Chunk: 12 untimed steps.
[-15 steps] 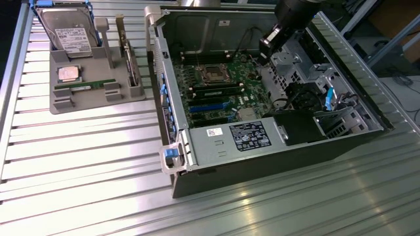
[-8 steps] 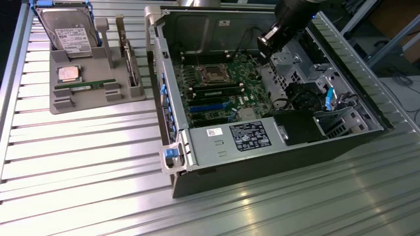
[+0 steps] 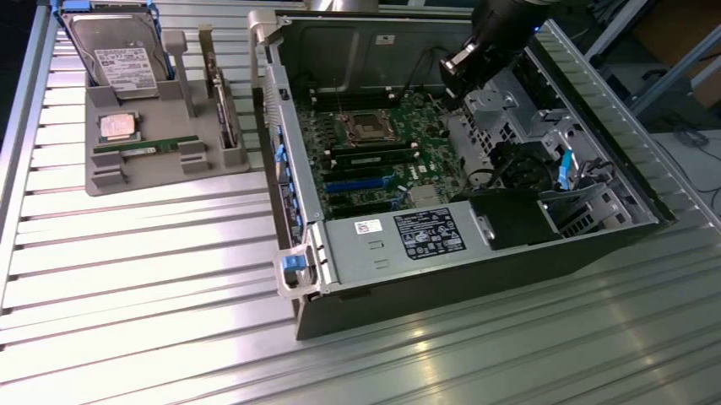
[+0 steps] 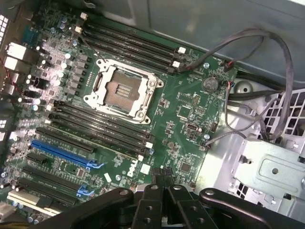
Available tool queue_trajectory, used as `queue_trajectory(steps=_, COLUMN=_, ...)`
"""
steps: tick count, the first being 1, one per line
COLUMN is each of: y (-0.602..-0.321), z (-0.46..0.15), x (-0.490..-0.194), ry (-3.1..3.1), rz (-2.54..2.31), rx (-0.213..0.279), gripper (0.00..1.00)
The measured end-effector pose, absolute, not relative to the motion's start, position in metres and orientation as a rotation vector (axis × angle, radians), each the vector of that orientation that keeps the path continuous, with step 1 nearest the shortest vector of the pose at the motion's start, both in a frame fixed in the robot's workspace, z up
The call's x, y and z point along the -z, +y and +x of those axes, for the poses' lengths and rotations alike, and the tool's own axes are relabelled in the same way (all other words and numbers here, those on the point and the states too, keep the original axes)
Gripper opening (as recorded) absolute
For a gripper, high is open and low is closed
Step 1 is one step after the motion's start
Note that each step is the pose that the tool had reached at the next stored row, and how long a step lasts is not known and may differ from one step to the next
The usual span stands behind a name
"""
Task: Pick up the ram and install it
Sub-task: 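Press down the ram until it locks into place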
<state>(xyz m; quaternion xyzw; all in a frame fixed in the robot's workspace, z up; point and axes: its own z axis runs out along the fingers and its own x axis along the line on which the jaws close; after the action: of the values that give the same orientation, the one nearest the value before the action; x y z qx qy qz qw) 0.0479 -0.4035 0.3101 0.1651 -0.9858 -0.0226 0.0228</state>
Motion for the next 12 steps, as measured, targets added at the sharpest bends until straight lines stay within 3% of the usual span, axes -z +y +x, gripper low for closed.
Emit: queue_trajectory(steps=12, y=-0.4035, z=0.0479, x=-0.3101, ry=-3.087, rz=0.268, rx=0.075, gripper=0.10)
